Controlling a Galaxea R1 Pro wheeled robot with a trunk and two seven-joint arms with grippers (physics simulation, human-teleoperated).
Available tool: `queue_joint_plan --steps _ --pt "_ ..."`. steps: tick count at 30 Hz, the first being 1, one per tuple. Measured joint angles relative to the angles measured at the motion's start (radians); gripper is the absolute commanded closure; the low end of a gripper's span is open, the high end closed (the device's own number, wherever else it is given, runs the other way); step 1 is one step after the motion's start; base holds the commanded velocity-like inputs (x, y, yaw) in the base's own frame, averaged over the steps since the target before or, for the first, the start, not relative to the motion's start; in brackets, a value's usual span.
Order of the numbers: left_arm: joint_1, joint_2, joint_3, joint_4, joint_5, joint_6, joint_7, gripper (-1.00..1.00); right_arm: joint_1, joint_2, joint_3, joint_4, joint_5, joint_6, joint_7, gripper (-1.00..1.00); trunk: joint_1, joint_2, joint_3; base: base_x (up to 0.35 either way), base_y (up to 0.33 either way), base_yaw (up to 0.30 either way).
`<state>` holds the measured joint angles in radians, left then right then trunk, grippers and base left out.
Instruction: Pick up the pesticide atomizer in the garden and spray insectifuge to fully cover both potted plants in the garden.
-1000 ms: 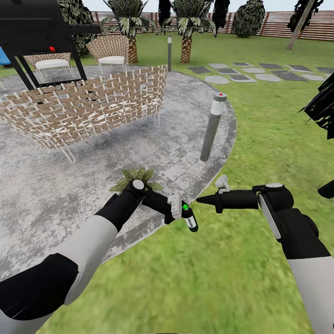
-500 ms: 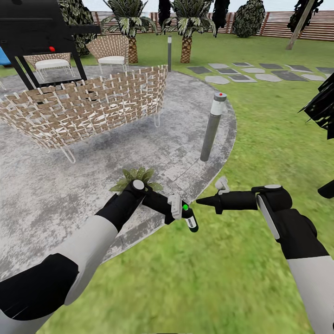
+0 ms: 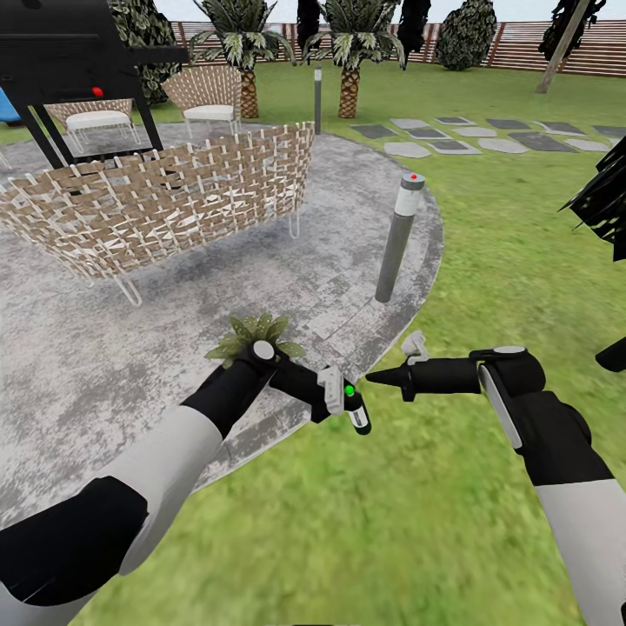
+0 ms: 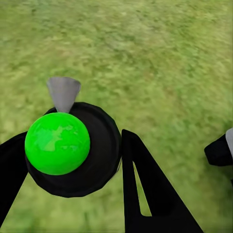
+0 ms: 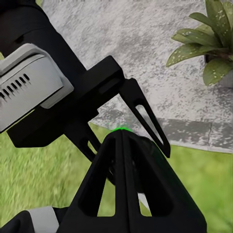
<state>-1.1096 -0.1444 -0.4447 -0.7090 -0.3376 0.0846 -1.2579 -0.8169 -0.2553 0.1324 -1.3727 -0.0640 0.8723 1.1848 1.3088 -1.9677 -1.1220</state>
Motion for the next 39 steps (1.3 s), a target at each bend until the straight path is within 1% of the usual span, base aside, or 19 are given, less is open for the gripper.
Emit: queue_joint_plan --steps 13,18,28,29,30,31,34,36,39 --pt "0.0 -0.001 -0.002 -0.002 0.002 0.0 -0.001 1.0 0.0 0.0 -0.001 0.004 0.0 -0.001 0.0 1.0 0.0 0.0 0.0 0.0 0.0 0.0" --pt "0.0 -0.001 -0.001 -0.002 0.003 0.0 -0.001 1.0 0.0 0.0 0.0 0.036 0.0 -0.003 0.0 1.0 0.0 0.0 0.0 0.0 0.0 0.0" --pt "0.001 -0.001 -0.001 -0.001 0.003 0.0 0.0 1.0 0.0 0.0 0.001 0.038 0.0 -0.003 -0.002 1.0 0.0 0.0 0.0 0.0 0.0 0.0" --pt "0.001 -0.003 -0.001 -0.001 0.004 0.0 0.0 1.0 0.0 0.0 0.001 0.039 0.0 -0.003 -0.002 1.0 0.0 0.0 0.0 0.0 0.0 0.0" --pt "0.002 -0.023 -0.001 -0.001 0.005 0.0 0.0 1.0 0.0 0.001 0.001 0.038 0.0 -0.003 -0.002 1.0 0.0 0.0 0.0 0.0 0.0 0.0" --pt "0.002 -0.03 -0.001 -0.001 0.005 0.0 0.0 1.0 0.0 0.001 0.001 0.038 0.0 -0.003 -0.002 1.0 0.0 0.0 0.0 0.0 0.0 0.0" --pt "0.002 -0.03 -0.001 -0.001 0.005 0.0 0.0 1.0 0.0 0.002 0.002 0.038 0.0 -0.003 -0.002 1.0 0.0 0.0 0.0 0.0 0.0 0.0" --pt "0.002 -0.03 -0.001 -0.001 0.018 0.0 0.0 1.0 0.0 0.002 0.003 0.038 0.0 -0.003 -0.002 1.0 0.0 0.0 0.0 0.0 0.0 0.0" --pt "0.002 -0.03 -0.001 -0.001 0.023 0.0 0.001 1.0 0.0 0.002 0.003 0.038 0.0 -0.003 -0.002 1.0 0.0 0.0 0.0 0.0 0.0 0.0"
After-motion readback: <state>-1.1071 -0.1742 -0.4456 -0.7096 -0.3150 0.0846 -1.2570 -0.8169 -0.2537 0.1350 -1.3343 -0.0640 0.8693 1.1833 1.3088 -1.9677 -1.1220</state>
